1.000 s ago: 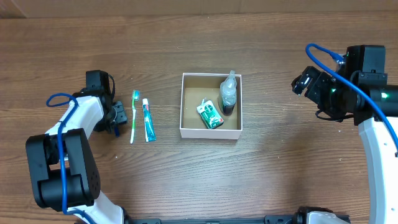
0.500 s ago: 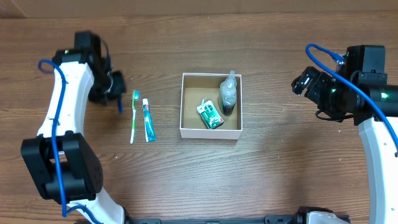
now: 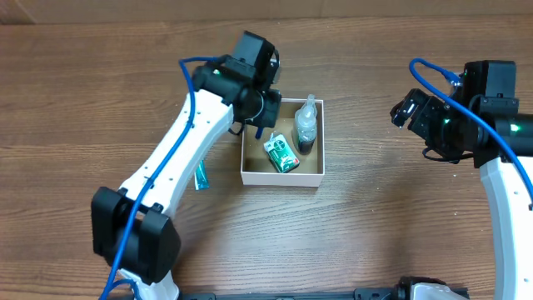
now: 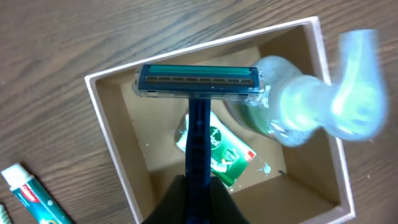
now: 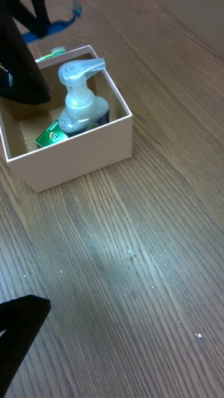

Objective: Pack container
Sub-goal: 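Carry the razor right and drop it into the box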

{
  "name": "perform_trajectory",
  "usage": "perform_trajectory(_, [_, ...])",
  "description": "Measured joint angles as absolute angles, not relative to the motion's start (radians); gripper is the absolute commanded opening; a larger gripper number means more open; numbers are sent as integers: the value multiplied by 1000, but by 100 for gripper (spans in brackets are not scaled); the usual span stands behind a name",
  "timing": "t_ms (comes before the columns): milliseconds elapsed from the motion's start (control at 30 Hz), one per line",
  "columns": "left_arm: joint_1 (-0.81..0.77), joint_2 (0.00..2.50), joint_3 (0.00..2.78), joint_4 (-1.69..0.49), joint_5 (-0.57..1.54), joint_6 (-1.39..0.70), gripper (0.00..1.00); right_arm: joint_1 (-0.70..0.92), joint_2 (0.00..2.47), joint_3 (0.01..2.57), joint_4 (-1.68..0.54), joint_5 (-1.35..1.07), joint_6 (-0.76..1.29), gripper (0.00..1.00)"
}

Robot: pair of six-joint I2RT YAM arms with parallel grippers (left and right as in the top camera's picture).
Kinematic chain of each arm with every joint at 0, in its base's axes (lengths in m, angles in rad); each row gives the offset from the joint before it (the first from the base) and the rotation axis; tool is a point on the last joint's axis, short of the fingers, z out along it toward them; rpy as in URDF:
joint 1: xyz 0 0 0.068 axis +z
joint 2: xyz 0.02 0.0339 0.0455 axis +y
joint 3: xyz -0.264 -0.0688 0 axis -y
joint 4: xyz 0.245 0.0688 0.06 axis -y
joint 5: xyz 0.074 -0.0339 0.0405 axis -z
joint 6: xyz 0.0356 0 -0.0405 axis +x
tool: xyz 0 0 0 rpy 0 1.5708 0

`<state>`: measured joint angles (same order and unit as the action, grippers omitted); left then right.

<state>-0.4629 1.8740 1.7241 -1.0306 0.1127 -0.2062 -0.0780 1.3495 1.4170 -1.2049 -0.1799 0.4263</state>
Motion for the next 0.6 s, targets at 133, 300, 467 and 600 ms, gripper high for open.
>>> perform_trajectory(133, [-461, 1940, 1720, -1057, 97, -257, 28, -78, 1349, 1417, -1205, -180, 426, 100])
perform_trajectory(300, [-453, 1952, 1708, -1179, 73, -282, 68, -78, 1349, 1417, -1205, -180, 426, 100])
perform_trajectory(467, [-306, 1877, 1708, -1253, -17, -302, 71, -78, 1349, 1417, -1205, -180, 426, 100])
perform_trajectory(600, [-162, 1873, 1657, -1212, -32, -307, 68, -78, 1349, 1417, -1205, -180, 426, 100])
